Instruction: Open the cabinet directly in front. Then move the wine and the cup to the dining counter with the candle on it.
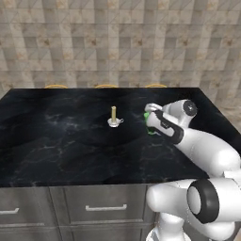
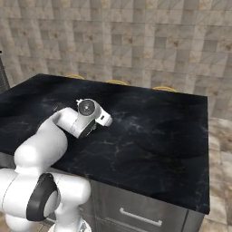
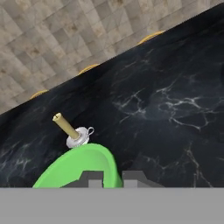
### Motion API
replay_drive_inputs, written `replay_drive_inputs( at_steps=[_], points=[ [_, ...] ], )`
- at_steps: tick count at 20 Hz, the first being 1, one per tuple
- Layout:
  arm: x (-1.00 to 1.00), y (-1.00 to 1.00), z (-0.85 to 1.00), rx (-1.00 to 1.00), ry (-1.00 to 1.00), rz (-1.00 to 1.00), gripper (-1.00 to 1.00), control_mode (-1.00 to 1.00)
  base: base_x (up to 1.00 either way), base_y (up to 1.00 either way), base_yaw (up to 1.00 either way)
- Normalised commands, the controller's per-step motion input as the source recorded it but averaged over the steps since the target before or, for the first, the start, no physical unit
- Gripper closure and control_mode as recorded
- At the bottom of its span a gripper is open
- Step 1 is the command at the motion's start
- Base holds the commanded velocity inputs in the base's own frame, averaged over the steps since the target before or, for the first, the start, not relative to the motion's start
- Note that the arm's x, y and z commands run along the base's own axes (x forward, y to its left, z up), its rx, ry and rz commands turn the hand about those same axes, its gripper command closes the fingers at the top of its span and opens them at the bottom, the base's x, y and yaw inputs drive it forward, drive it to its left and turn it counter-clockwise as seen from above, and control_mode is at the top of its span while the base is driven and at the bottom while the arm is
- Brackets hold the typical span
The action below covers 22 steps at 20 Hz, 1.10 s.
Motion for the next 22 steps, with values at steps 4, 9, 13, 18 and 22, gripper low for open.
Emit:
replay_drive_inputs(
  at_steps=[4, 9, 13, 18, 22],
  points=[
    [0.0, 0.0, -0.26, 0.0, -0.07, 0.0, 1.0, -1.0, 0.0, 0.0, 0.0],
    [0.04, 0.0, -0.2, 0.06, -0.06, 0.0, 1.0, -1.0, 0.0, 0.0, 0.0],
    [0.31, 0.0, -0.16, 0.03, 0.0, 0.0, 1.0, -1.0, 0.0, 0.0, 0.0],
    [0.54, 0.0, -0.26, 0.01, 0.0, 0.0, 1.0, -1.0, 0.0, 0.0, 0.0],
    [0.38, 0.0, -0.46, 0.0, 0.0, 0.0, 1.0, -1.0, 0.0, 0.0, 0.0]
  ],
)
